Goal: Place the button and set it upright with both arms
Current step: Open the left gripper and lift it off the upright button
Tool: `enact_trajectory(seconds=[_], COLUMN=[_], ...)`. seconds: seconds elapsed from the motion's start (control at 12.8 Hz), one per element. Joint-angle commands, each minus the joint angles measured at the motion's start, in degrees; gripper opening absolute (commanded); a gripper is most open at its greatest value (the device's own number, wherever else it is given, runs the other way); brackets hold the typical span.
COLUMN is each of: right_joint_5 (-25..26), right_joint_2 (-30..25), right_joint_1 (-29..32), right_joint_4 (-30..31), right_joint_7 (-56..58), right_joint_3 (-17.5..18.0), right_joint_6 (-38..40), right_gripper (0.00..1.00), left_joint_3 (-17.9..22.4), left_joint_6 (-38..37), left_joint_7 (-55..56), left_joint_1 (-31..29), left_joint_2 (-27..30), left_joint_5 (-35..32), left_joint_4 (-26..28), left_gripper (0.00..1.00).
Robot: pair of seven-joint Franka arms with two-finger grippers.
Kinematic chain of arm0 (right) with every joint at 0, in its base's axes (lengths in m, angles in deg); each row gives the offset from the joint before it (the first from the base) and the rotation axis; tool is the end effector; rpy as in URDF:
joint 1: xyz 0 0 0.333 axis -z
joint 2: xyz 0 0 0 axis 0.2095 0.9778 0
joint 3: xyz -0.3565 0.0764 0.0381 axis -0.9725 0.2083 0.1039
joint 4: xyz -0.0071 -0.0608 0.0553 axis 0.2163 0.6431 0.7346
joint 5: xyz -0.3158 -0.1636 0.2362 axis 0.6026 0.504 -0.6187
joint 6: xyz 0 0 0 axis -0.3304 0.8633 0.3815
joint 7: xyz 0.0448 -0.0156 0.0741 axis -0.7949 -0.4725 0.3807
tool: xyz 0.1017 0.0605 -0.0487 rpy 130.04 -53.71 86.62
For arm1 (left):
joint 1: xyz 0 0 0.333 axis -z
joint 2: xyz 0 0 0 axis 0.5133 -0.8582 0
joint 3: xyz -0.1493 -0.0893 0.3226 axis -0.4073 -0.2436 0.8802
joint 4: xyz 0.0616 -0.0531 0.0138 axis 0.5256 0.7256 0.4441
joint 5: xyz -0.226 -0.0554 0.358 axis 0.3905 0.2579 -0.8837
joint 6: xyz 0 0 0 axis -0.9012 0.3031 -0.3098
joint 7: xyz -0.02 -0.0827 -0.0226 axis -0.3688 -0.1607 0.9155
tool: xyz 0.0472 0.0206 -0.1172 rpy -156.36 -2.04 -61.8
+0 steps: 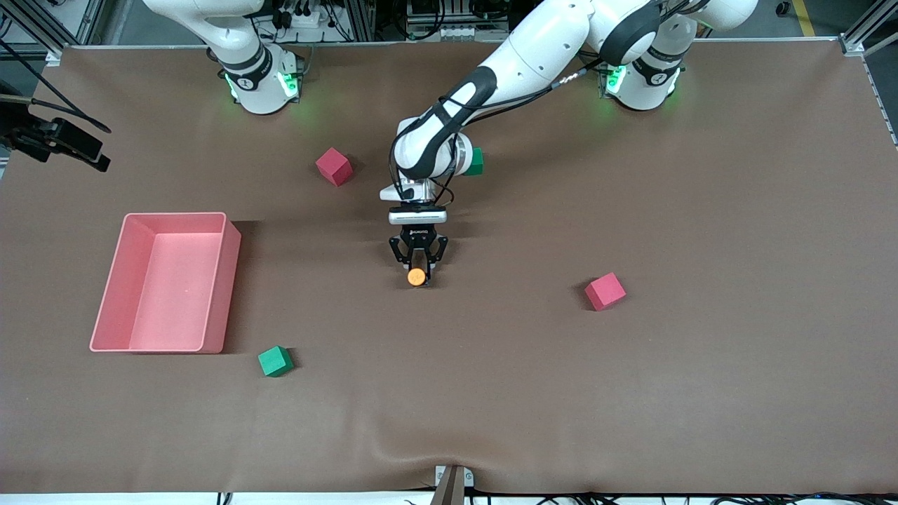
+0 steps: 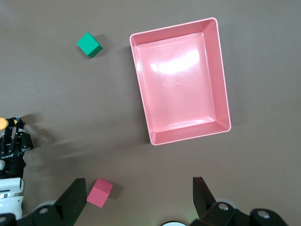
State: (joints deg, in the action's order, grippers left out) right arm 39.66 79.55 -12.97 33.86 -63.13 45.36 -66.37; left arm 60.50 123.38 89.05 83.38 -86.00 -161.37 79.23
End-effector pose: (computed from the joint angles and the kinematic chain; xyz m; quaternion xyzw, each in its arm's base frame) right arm 0.5491 -0.0129 0.6827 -0.9954 0.0936 0.0202 0.0047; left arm 0.4419 -0.6646 0.0939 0.8728 0.0408 0.4855 0.0294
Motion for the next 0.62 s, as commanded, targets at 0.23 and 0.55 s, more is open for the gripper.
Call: enact_trajectory(seconds=[0.23, 0.55], right_joint_5=[0.08, 0.08], right_joint_2=[-0.18, -0.18], right_joint_1=[0.35, -0.97], right_joint_4=[-0.28, -0.28], right_joint_7=[0.46, 0.46], right_joint_3=[0.14, -1.79], right_joint_6=[0.75, 0.83], right_gripper=[1.00, 1.00], left_joint_3=[-0.83, -1.80], left_joint_6=[1.14, 0.79], left_joint_7=[4.41, 4.06], left_joint_1=[-0.03, 3.14], left_joint_2=[-1.49, 2.89], left_joint_5=[-2.11, 20.07], left_joint_4=[-2.37, -2.81], left_gripper=[1.00, 1.00])
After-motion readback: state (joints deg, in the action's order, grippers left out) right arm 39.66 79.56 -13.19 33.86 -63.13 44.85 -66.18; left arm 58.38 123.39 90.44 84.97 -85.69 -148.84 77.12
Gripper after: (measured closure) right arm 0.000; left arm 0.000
